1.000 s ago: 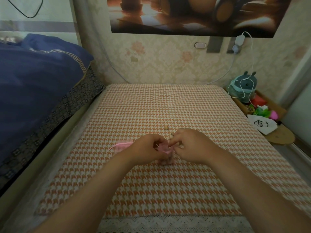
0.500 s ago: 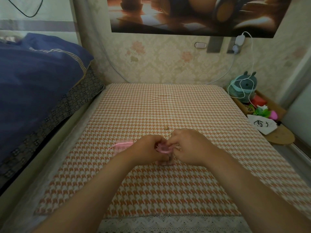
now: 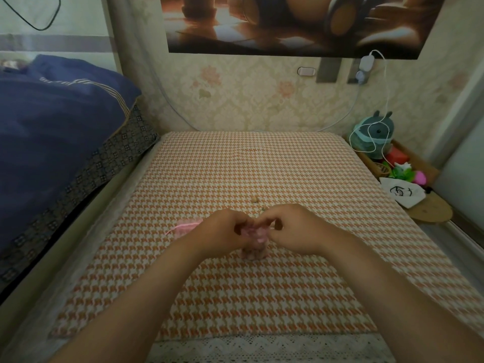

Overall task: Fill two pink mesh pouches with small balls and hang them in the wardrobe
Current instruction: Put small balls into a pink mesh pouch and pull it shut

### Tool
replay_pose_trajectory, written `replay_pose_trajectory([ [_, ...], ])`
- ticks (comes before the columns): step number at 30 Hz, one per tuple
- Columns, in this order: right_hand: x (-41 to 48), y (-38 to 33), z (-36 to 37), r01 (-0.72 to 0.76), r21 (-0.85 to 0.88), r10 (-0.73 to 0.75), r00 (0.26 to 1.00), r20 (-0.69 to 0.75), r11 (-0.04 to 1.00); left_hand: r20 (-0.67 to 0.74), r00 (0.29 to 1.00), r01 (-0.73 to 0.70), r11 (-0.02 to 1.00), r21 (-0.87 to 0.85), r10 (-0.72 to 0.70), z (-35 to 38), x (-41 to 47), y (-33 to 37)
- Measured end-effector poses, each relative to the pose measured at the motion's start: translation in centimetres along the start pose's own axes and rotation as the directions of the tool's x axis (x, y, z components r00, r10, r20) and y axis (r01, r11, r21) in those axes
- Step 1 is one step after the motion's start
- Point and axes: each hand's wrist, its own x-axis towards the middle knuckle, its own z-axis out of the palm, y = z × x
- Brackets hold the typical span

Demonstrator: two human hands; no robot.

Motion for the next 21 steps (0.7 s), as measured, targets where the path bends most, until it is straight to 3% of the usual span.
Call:
replay_pose_trajectory([
  [3, -0.3, 0.6, -0.2, -0.015, -0.017, 0.014, 0.999, -0.05, 1.0, 0.021, 1.0, -0.006, 1.0, 0.03, 0.005, -0.3, -0.3, 0.2],
  [8, -0.2, 0.8, 0.4, -0.096, -0.061, 0.095, 0.995, -0.015, 0.993, -0.006, 1.0, 0.015, 1.0, -0.001, -0.015, -0.3, -0.5, 0.9],
  [13, 0.1, 0.6, 0.3, -0.125, -0.188, 0.12, 0.992, -0.039, 0.974, -0.001, 0.999, 0.043, 0.999, 0.02, -0.043, -1.4, -0.7, 0.5],
  [21, 0.2, 0.7, 0.1, -0.218, -0.13, 0.201, 0.971, -0.13, 0.967, -0.015, 0.991, 0.134, 0.99, 0.033, -0.134, -2.3, -0.8, -0.9],
])
